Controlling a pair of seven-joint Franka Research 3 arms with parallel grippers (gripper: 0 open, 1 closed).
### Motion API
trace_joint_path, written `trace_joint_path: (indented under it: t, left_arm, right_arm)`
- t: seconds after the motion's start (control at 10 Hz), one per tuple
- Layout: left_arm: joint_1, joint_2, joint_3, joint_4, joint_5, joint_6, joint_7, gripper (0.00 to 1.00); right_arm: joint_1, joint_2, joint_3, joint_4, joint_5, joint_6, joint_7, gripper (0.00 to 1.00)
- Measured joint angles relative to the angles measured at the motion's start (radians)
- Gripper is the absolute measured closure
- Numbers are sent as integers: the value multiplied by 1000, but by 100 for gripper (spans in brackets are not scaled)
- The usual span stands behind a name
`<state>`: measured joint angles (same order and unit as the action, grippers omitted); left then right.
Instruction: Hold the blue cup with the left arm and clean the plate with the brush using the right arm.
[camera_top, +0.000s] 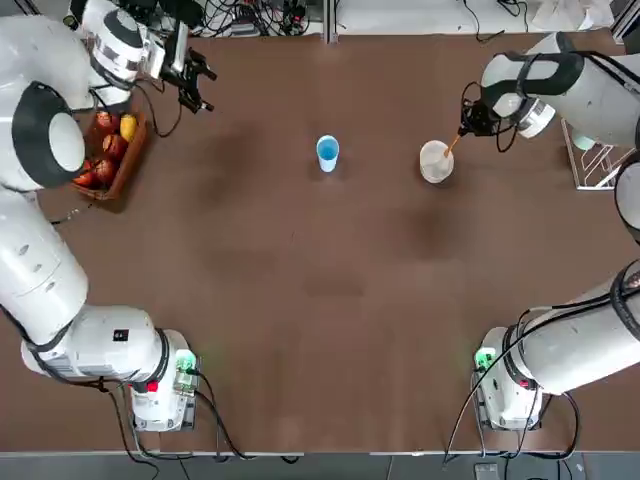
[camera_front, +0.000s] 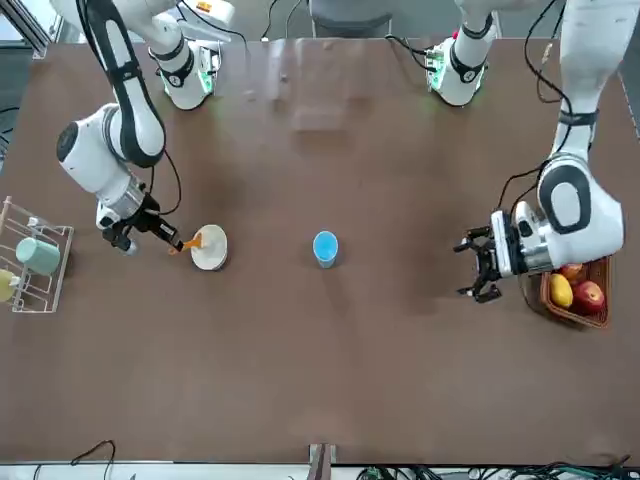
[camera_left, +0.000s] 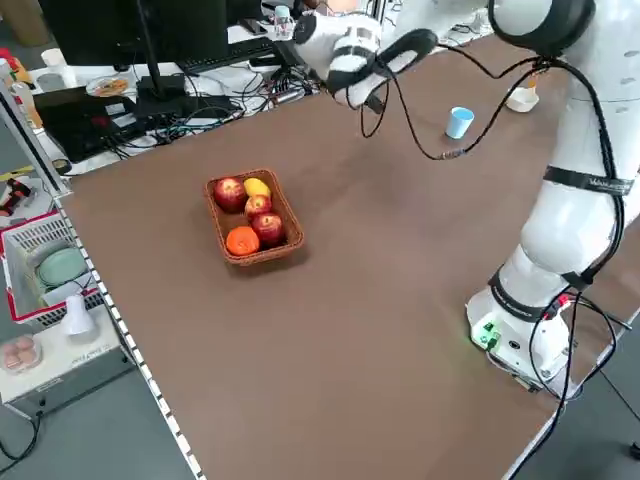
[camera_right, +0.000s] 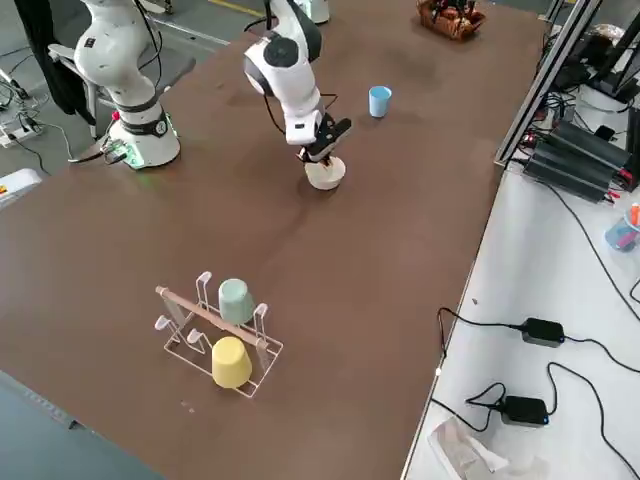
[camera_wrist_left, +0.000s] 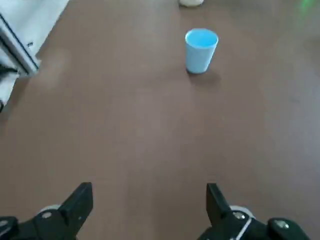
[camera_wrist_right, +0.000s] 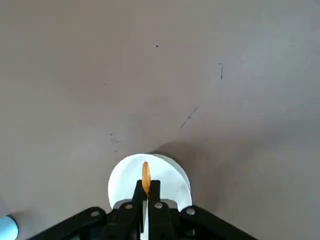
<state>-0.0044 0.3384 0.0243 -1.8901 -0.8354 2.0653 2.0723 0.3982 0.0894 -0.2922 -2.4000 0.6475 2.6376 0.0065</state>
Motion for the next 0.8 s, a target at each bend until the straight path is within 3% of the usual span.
trace_joint_path:
  t: [0.4,0.6,0.8]
  left_arm:
    - [0,-111,3,4,291,27,-377,0]
    - [0,-153,4,14,417,33,-506,0]
    - [18,-170,8,40,467,33,-541,0]
  right_arm:
    - [8,0,10,-3,24,17,-149,95]
    - [10,4,11,-7,191,9,-382,95]
    - [8,23,9,-14,482,-36,-687,95]
